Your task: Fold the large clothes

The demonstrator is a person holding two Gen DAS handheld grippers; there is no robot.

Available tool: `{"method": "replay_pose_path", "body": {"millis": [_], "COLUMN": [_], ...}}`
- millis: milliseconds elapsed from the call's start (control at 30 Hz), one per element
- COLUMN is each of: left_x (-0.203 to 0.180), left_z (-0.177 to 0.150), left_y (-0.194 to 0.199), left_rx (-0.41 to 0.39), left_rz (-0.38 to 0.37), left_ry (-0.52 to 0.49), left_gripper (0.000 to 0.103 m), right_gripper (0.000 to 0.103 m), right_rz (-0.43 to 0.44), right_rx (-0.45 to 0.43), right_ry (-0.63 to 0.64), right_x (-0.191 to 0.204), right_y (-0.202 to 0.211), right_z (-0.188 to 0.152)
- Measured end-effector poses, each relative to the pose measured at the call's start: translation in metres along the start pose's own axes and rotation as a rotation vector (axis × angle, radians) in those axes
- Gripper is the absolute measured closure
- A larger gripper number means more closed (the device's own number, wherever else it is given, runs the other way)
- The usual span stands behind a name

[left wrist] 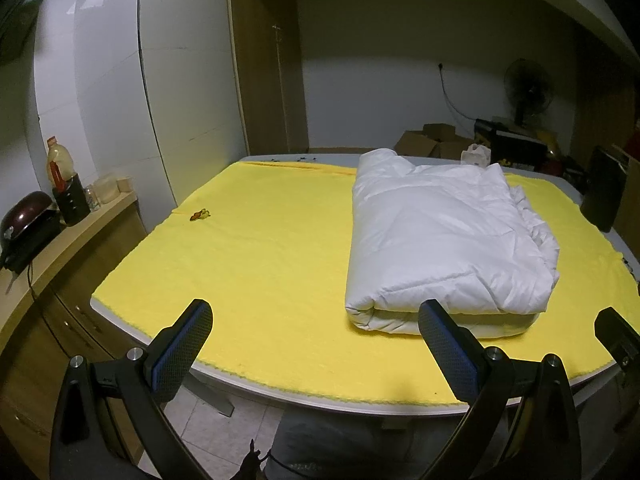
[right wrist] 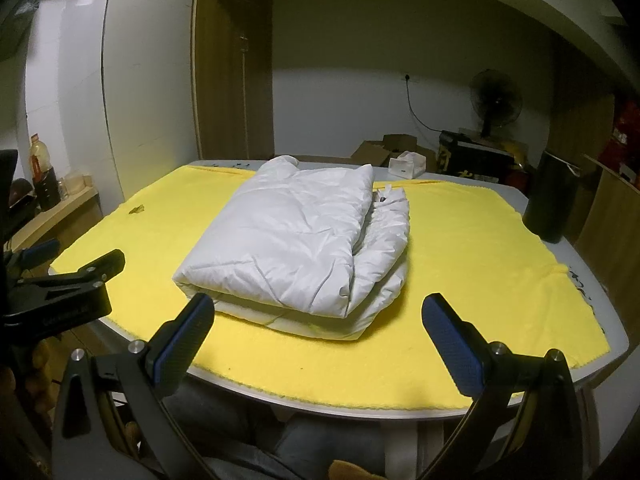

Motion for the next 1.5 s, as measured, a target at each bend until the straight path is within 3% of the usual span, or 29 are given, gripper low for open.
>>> {"method": "replay_pose_path", "body": {"millis": [1500], "left_x": [-0.002], "left_z": [-0.005], "left_y": [-0.004], "left_rx": [0.026], "left_rz": [-0.021], "left_ry": [-0.006], "left_gripper": [0.000], "right_gripper": [0.000], "right_rz": [0.016], "right_rx": [0.002], "right_ry": [0.017], "right_x": [0.011], "right_y": [-0.003], "right_z": [-0.003]}}
Point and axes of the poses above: each gripper's, at about its wrist camera, not at the fingertips, and y roughly against the way its jaws point, x to its left, z to its top, the point moved 4 cm from there along -y, roughly the way its jaws point, and after that the axes turned 1 degree about y, right-handed, at the moved point
